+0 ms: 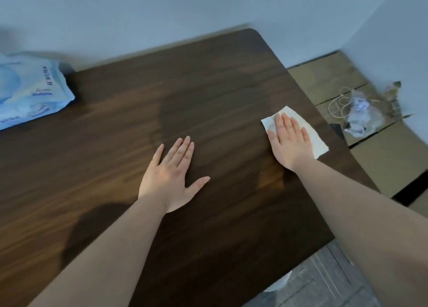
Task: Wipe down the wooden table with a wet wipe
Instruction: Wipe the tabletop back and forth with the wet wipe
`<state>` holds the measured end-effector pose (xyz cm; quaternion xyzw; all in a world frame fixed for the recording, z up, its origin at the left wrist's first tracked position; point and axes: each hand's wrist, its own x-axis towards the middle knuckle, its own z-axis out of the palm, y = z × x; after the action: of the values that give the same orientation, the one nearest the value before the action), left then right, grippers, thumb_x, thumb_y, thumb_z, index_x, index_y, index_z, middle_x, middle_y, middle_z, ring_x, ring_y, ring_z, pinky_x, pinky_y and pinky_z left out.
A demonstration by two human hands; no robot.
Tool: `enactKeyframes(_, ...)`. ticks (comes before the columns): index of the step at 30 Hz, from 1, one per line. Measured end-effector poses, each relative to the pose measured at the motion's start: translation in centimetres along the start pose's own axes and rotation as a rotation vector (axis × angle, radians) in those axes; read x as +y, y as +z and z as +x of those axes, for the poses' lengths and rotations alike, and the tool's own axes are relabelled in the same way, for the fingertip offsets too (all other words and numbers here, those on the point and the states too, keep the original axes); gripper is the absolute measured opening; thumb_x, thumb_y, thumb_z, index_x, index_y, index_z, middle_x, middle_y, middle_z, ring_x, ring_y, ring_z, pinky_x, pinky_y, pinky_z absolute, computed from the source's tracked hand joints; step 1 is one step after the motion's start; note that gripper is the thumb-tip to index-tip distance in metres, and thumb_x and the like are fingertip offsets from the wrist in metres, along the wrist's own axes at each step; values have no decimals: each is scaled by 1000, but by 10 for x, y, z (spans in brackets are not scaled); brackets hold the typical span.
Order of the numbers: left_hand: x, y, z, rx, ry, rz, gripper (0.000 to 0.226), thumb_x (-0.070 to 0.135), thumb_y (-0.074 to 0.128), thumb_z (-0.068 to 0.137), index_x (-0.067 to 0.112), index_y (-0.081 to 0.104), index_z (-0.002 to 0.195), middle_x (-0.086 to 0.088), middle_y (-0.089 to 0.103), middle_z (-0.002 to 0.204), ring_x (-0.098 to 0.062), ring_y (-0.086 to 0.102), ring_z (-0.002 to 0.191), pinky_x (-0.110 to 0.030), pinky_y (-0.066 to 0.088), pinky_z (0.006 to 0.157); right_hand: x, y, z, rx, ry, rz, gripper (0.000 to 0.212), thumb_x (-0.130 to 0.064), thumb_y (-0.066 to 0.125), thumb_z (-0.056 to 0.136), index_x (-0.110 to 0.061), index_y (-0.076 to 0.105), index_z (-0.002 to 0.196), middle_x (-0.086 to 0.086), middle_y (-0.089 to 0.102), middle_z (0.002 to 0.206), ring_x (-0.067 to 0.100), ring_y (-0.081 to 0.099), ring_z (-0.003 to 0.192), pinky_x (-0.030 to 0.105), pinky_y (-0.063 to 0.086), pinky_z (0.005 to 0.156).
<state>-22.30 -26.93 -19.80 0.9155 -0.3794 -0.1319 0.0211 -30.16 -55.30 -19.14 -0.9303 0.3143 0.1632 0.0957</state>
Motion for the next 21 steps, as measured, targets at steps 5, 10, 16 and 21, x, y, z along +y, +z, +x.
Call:
enactKeyframes(5,3,-4,-2,3,-21,9,88,77,9,80,23,-11,148,11,-21,151,-4,-22,138,-36,-10,116,28,1,-2,3,35,11,58,-49,6,99,-25,-8,150,-3,-10,161,17,-11,147,40,-6,118)
enactKeyframes(10,8,-8,-4,10,-34,-10,89,78,10,78,25,-9,147,12,-18,151,-5,-18,139,-36,-9,116,39,3,-3,1,31,18,59,-50,5,98,-26,-9,150,-3,-12,160,16,-12,146,40,-7,118)
enactKeyframes(16,7,-3,-7,-12,-22,-6,88,77,7,80,23,-9,148,11,-21,149,-5,-21,137,-34,-12,115,35,8,-24,-38,-13,-13,58,-48,7,99,-25,-12,149,-1,-14,160,17,-13,146,39,-9,116)
enactKeyframes(21,6,1,-20,-35,-60,-51,83,72,4,83,22,-10,148,10,-22,148,-5,-22,135,-34,-12,114,18,15,-47,-85,-96,-24,57,-45,7,100,-24,-14,149,-2,-16,159,17,-16,146,37,-11,115)
